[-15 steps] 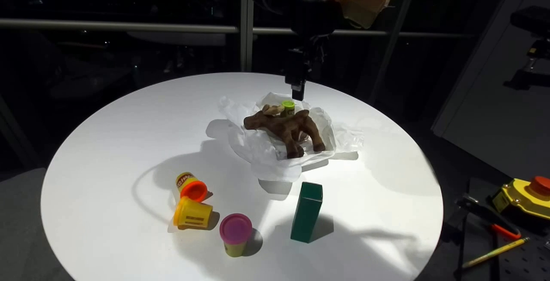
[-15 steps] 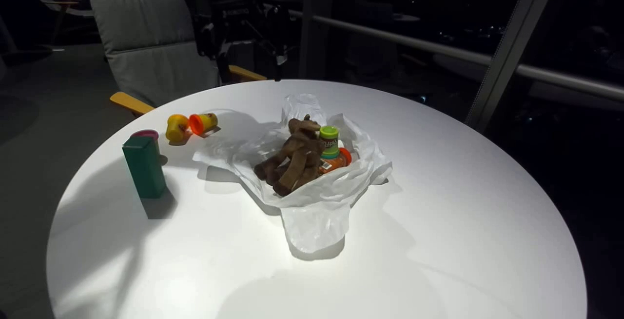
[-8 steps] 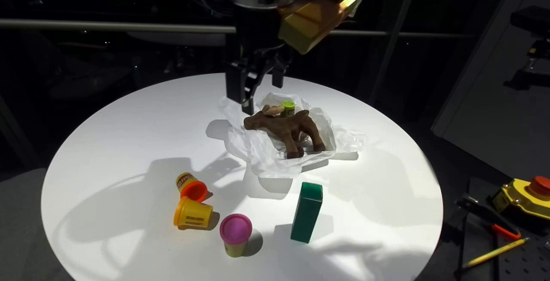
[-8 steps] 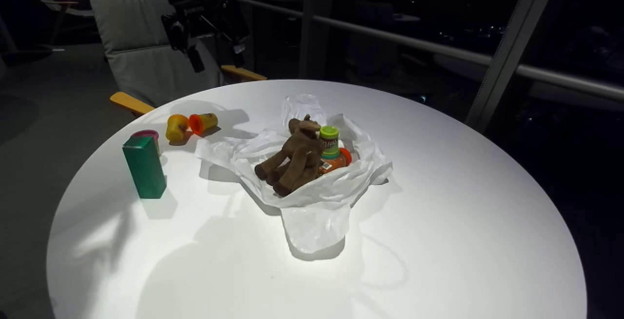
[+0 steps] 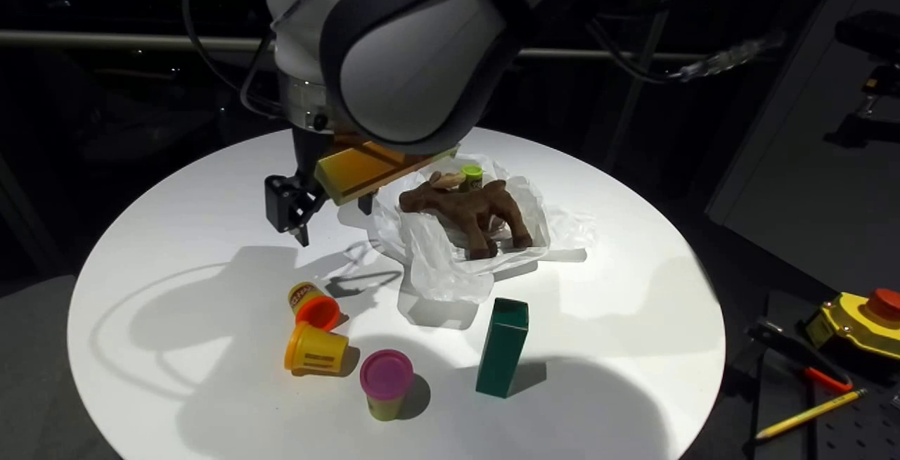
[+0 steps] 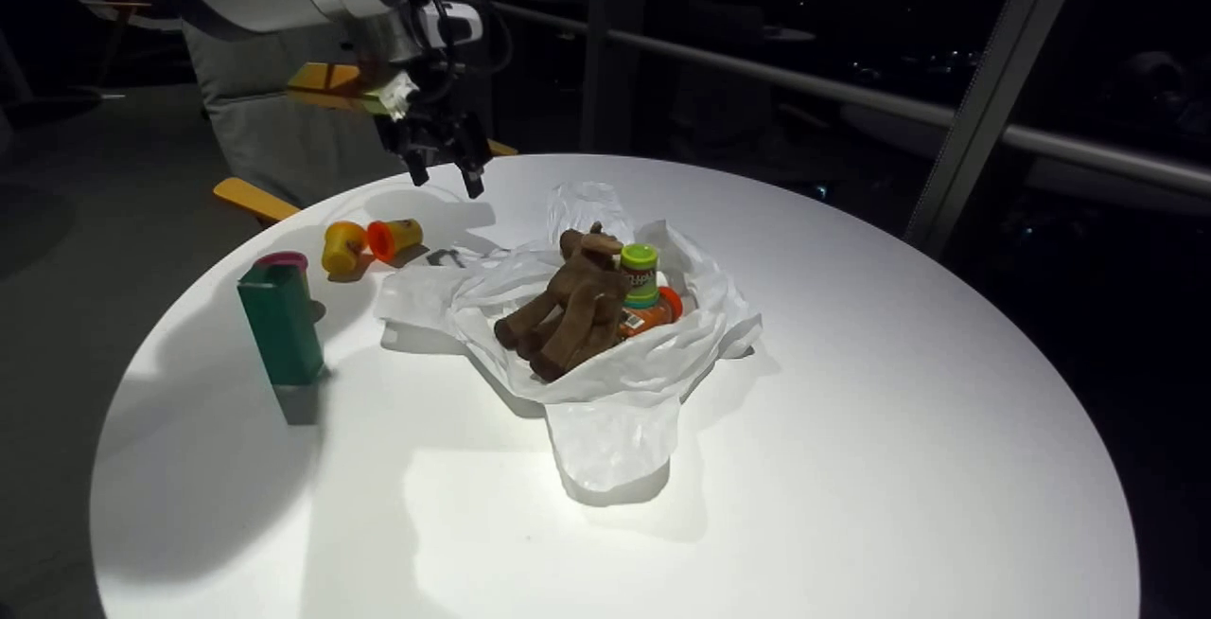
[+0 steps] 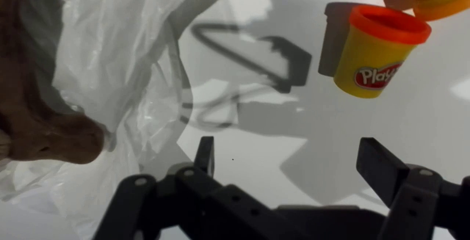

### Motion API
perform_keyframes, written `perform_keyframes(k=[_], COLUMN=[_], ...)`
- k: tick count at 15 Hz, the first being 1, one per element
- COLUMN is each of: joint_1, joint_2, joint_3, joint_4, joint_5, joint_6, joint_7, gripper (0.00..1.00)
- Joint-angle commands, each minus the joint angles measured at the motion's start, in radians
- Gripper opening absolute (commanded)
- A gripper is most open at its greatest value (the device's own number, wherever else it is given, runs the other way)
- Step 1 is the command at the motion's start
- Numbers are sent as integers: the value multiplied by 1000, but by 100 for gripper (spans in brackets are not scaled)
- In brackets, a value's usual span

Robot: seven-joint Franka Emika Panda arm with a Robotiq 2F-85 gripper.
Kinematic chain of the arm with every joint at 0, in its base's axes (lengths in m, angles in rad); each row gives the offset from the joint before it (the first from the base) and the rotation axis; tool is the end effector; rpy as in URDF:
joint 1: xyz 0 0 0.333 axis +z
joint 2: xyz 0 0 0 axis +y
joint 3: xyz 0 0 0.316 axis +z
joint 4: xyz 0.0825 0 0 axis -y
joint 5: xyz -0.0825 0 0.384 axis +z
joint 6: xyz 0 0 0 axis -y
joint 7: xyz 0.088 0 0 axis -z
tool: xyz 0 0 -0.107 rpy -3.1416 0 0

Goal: Put the objects inside the plastic

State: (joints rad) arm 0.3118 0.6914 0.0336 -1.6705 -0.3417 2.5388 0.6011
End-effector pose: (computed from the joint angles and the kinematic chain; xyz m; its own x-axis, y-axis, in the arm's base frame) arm 0.6571 0.2375 0.2187 0.9696 0.0114 0.2444 -0.0119 -0.9955 0.0936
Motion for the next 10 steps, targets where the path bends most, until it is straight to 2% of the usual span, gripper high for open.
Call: perform_keyframes(k=[1,6,10], joint_1=[-13,-37,-30], joint_2=[110,155,183], joint_3=[3,37,45], joint_4=[159,246,293], joint_5=[156,324,378], joint_6=[43,-61,-199], joint_7=[-33,-118,-165], gripper=[100,100,100])
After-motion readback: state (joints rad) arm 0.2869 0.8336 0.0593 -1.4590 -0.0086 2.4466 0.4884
